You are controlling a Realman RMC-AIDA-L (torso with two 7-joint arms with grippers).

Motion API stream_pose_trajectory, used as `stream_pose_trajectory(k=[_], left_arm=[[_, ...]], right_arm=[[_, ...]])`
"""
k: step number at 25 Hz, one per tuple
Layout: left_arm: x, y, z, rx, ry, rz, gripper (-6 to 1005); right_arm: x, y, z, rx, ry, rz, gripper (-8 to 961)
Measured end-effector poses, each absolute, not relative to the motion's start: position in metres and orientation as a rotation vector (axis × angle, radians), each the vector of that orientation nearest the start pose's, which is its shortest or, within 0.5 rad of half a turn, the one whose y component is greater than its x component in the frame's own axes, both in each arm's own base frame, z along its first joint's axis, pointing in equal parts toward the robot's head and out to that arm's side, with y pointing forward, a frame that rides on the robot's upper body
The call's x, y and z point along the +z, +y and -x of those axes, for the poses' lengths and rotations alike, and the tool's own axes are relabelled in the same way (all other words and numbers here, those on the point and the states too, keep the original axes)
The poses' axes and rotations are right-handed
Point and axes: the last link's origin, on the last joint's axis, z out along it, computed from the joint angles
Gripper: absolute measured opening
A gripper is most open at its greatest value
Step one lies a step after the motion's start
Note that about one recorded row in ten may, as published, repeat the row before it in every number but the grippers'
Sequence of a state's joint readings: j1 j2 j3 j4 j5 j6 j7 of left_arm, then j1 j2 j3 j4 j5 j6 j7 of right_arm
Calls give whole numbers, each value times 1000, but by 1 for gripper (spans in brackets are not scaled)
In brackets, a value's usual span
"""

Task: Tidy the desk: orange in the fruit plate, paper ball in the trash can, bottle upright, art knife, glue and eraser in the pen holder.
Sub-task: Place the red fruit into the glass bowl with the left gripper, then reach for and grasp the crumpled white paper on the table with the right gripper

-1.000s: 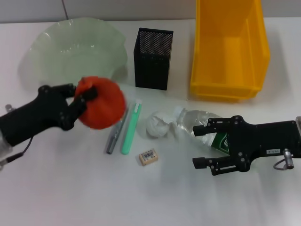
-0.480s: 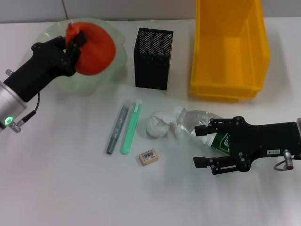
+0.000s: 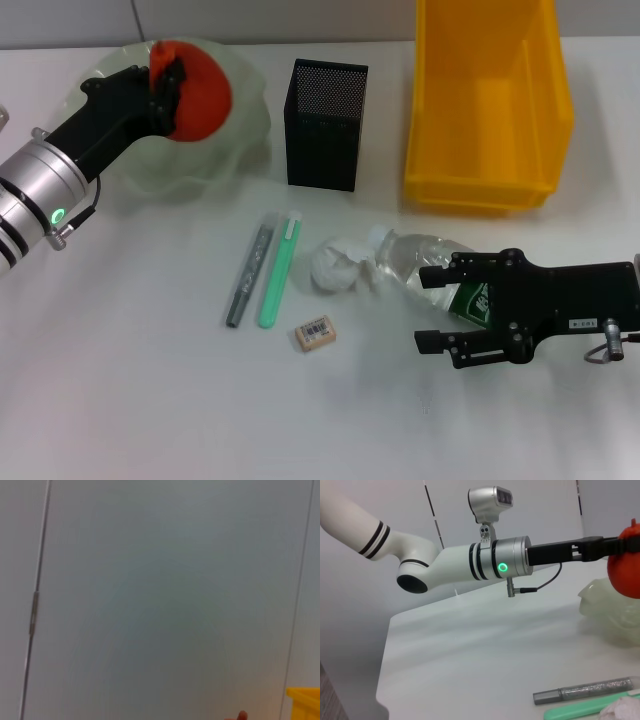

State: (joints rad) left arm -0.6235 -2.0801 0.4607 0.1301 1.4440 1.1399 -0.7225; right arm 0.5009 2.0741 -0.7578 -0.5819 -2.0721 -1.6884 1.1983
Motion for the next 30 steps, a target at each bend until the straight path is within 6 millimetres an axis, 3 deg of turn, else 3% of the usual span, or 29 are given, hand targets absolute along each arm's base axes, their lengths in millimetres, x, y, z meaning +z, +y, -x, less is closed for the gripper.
stream_pose_trajectory(k=[5, 9, 16, 18, 20, 23, 30], left_arm=[[-26, 381, 285, -812, -638, 1990, 87], [-28, 381, 287, -796, -660, 1986, 265], [-28, 380, 286, -814, -661, 1983, 464], [-26, 376, 284, -854, -656, 1989, 583], [-21, 365, 278, -967, -631, 2033, 703], [-16, 353, 273, -1046, -611, 2099, 736], [-5, 302, 272, -1116, -527, 2429, 801]], right_arm=[[-24, 288, -269, 689, 449, 2962, 794], [-24, 288, -269, 689, 451, 2960, 794], [-23, 288, -269, 687, 448, 2959, 795], [-23, 288, -270, 687, 448, 2955, 795], [-22, 289, -270, 690, 448, 2943, 795], [-21, 290, -270, 691, 446, 2939, 795], [-14, 294, -268, 728, 444, 2913, 790]])
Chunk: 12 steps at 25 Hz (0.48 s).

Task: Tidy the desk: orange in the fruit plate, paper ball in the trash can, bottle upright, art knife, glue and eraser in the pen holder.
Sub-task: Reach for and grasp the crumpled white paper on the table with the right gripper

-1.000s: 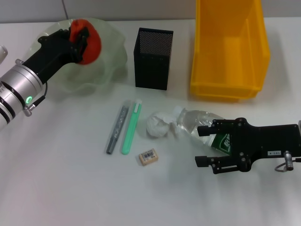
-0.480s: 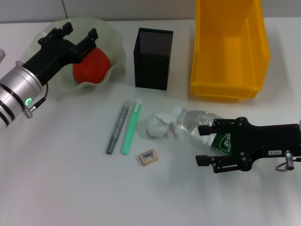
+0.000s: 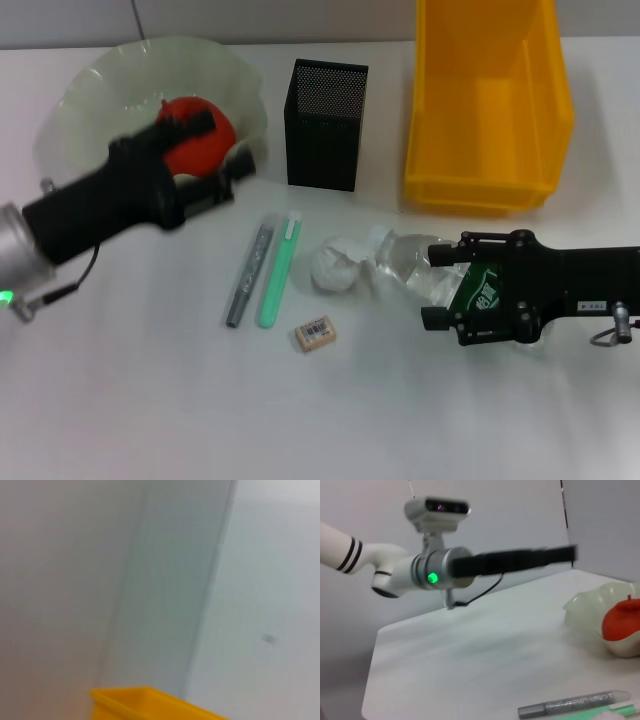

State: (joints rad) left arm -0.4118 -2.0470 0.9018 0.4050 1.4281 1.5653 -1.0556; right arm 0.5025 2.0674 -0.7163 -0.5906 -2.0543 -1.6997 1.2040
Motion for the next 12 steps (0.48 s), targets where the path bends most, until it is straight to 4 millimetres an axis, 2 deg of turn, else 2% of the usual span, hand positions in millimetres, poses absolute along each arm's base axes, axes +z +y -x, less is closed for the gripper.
stream_pose_trajectory(k=[1, 3, 6, 12], left_arm=[[-5, 302, 272, -1116, -527, 2429, 801], [-2, 284, 278, -1080, -484, 2575, 801], [-1, 280, 279, -1069, -476, 2609, 801], [-3, 267, 287, -955, -477, 2799, 802]], right_arm=[[-14, 294, -268, 728, 444, 2913, 788], [-10, 297, -266, 738, 455, 2912, 785], [-9, 298, -266, 737, 458, 2914, 781], [-6, 303, -261, 736, 486, 2918, 772]])
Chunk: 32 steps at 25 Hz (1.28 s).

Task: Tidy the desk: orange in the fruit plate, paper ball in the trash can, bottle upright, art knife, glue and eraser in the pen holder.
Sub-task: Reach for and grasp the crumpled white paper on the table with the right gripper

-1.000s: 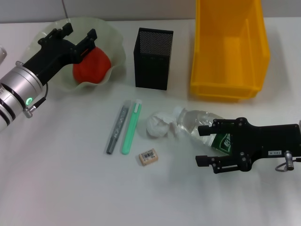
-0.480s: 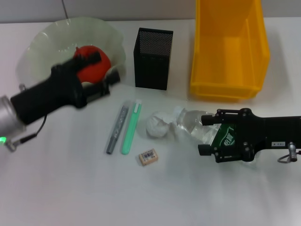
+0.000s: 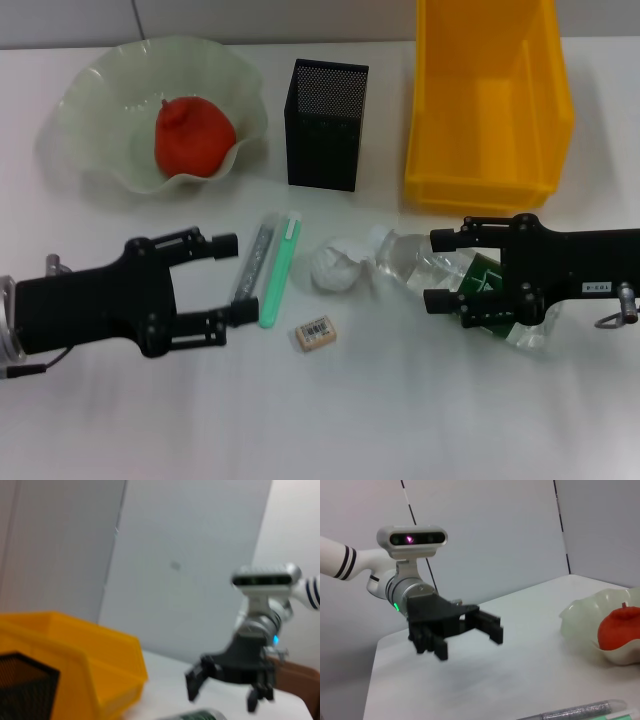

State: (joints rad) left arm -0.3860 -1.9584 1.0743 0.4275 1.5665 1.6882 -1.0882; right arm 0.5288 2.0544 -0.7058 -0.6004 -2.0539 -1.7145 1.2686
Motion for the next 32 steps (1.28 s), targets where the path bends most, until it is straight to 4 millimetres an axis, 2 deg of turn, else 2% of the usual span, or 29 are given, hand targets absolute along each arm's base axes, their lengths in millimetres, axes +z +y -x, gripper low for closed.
stream_pose_trajectory(k=[9, 11, 13, 14, 15, 16, 18, 19, 20, 21, 24, 25, 26, 30, 31, 32], left_arm=[[-7, 266, 288, -922, -467, 2831, 801], [-7, 266, 288, -917, -465, 2832, 801], [-7, 267, 289, -902, -461, 2827, 801], [-7, 267, 289, -902, -461, 2827, 802], [-8, 268, 291, -889, -460, 2823, 802], [-8, 268, 291, -889, -460, 2823, 802], [-8, 268, 292, -875, -448, 2820, 802], [-9, 268, 293, -866, -439, 2816, 802], [-10, 269, 295, -848, -429, 2807, 801], [-10, 269, 296, -841, -429, 2803, 801], [-12, 270, 300, -815, -438, 2787, 801], [-12, 270, 301, -805, -444, 2781, 801], [-12, 269, 302, -804, -445, 2780, 801], [-9, 269, 307, -805, -451, 2732, 801], [-8, 268, 308, -806, -453, 2724, 801], [-8, 268, 308, -807, -454, 2718, 801]], right_arm=[[1, 310, -253, 731, 478, 2929, 759], [6, 313, -245, 738, 464, 2949, 756], [16, 322, -227, 729, 437, 2997, 753], [16, 322, -227, 729, 437, 2997, 751], [21, 329, -215, 683, 410, 3035, 750], [21, 329, -215, 683, 410, 3035, 748], [22, 341, -192, 557, 357, 3121, 745], [22, 341, -192, 557, 357, 3121, 744], [18, 348, -177, 461, 310, 3169, 742], [18, 348, -177, 461, 310, 3169, 741], [7, 360, -155, 265, 212, 3226, 736], [-2, 364, -144, 167, 145, 3245, 735], [-2, 364, -144, 167, 145, 3245, 733], [-30, 374, -129, -78, 15, 3223, 728], [-30, 374, -129, -78, 15, 3223, 726], [-41, 376, -126, -169, -17, 3201, 725]])
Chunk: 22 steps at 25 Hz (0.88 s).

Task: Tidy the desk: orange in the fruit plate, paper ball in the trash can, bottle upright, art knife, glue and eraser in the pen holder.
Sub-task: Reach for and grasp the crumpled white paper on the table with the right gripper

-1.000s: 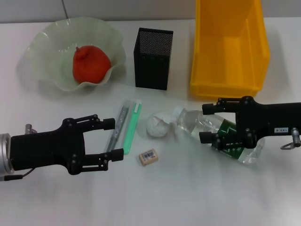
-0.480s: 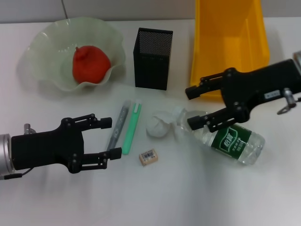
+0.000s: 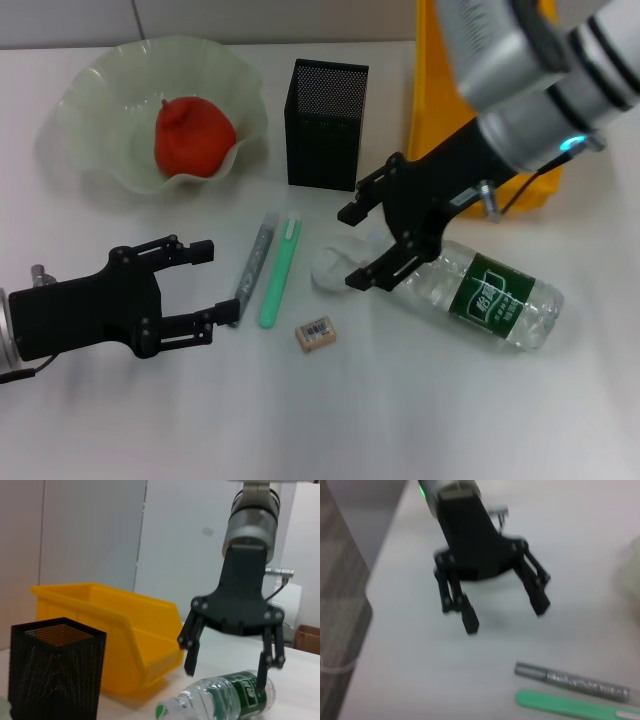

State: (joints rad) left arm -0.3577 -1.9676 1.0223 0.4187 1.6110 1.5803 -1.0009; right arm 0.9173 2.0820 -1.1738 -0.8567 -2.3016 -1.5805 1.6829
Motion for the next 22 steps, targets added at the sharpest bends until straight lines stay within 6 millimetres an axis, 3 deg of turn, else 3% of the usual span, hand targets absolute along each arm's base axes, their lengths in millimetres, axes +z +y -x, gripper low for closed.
stream_pose_trajectory(k=[6, 22], left_arm=[[-5, 267, 311, -812, -465, 2695, 801], [-4, 263, 315, -815, -488, 2670, 801]], right_arm=[[-63, 379, -123, -311, -83, 3138, 716], [-95, 378, -136, -386, -200, 3076, 692]])
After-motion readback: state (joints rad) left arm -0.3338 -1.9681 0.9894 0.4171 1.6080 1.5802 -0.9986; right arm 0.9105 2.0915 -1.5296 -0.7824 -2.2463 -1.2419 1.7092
